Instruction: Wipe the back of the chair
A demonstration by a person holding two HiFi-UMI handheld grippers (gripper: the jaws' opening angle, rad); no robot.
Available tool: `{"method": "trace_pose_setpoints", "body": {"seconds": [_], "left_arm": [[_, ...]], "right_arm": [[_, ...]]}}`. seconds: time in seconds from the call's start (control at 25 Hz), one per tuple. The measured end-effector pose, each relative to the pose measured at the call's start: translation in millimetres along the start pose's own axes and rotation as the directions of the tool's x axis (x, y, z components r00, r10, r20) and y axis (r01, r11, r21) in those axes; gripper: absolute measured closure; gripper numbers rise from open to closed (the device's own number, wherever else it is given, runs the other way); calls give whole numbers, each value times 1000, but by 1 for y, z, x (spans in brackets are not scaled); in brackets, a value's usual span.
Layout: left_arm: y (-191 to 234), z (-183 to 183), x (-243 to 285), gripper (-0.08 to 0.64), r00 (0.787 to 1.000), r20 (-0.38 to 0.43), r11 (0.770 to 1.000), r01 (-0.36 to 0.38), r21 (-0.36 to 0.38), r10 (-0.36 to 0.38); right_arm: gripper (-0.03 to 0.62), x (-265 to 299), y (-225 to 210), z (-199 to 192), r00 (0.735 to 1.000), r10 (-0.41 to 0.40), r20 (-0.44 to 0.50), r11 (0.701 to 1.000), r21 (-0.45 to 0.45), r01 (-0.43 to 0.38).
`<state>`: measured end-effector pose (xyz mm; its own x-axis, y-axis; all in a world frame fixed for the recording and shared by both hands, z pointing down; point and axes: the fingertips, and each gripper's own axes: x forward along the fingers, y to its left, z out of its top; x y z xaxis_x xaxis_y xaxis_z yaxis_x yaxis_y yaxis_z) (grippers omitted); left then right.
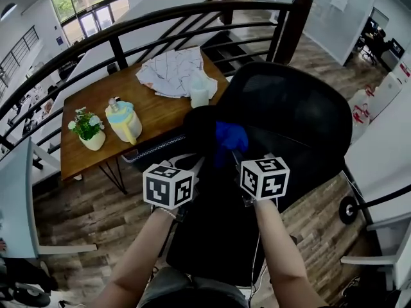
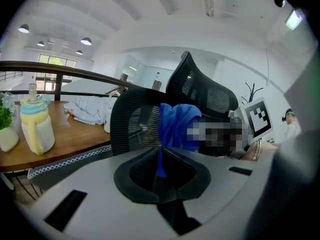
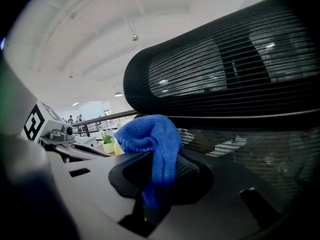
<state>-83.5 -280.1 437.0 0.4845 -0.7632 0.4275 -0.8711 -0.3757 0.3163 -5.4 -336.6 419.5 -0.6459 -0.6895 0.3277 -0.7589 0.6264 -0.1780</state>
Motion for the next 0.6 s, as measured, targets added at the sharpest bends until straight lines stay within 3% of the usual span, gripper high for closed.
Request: {"method": "trace_pose_setpoints", "body": {"seconds": [0.6], "left_arm": [[-78, 1, 50, 518, 986, -40, 984, 166, 61, -164]], "right_arm": [[494, -68, -79, -16, 988, -155, 14, 985, 74, 154]]}}
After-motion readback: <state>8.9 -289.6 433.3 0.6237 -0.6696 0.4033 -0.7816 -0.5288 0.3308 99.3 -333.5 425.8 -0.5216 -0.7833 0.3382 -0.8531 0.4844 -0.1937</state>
